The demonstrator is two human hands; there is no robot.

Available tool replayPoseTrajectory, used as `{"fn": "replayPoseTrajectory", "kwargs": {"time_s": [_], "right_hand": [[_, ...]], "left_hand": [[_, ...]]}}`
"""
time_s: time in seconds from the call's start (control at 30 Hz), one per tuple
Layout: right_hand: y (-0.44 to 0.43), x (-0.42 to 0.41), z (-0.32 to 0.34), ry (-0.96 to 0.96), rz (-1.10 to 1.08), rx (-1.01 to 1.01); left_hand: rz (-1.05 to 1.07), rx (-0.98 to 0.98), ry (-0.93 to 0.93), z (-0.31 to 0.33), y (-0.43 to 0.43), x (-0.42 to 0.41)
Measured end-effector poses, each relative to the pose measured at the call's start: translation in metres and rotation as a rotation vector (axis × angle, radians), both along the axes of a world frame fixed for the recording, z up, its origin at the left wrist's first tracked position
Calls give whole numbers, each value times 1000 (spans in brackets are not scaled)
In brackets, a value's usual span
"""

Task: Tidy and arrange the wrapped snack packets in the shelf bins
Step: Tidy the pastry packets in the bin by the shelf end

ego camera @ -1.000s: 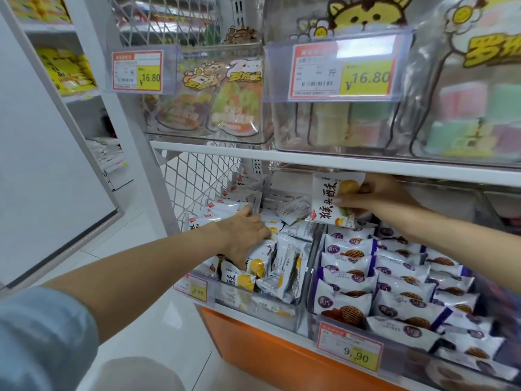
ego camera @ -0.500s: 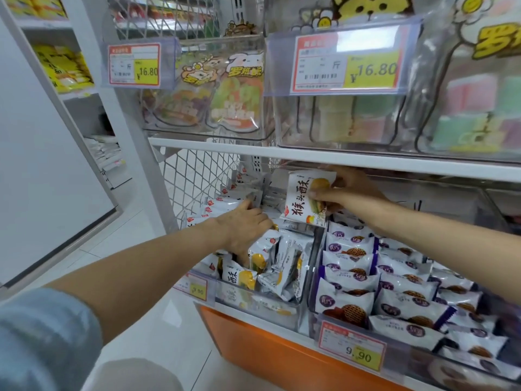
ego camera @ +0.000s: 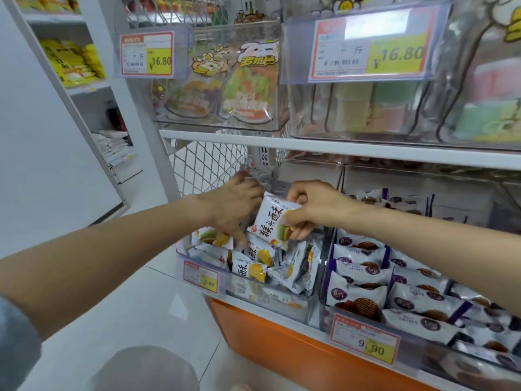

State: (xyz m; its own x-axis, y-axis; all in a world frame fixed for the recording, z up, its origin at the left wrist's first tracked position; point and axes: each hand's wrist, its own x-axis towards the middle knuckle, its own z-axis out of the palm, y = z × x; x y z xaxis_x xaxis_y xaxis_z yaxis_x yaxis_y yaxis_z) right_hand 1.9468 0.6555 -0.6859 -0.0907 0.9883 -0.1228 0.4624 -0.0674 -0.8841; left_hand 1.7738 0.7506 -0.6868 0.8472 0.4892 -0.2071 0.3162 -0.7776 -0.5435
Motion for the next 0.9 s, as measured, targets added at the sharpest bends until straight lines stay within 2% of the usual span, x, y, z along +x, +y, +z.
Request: {"fn": "replayPoseTrajectory", "kwargs": {"time_s": [0.1,0.17,0.23,0.3,0.33,0.43,0.5,0.63,0.73,0.83,0.9], "right_hand": [[3,-4,-4,-38,-6,-37],[5,-4,-5,-52,-26,-41],[6,-4,-4,-52,-43,-44],[8,-6,-5,-48,-56,-43],[9,-8,-5,-56,-56,-43],[11,-17,-7,-83,-51,-54],[12,-26,-8,-106,-47,-62],[15,-38,-16,-193,-13,-90],[18,-42,-18,-311,43,-104],[18,-39,-11,-519,138,-57],[18,-36,-8,-535,187,-83]], "left_hand": [[0,-14,-209,-2,-5,-23],[-80,-89,-466,-5,-14,-38],[-131,-219,-611,-7,-23,-50],[-44,-460,-580,-10,-31,-57],[29,-541,-503,-13,-35,-58],[155,-593,-249,-22,-46,-57],[248,-642,-156,-24,-51,-56],[307,-737,-204,-18,-53,-62],[289,-726,-191,-17,-52,-67],[287,-714,-279,-14,-49,-66],[287,-694,-316,-8,-47,-62]]}}
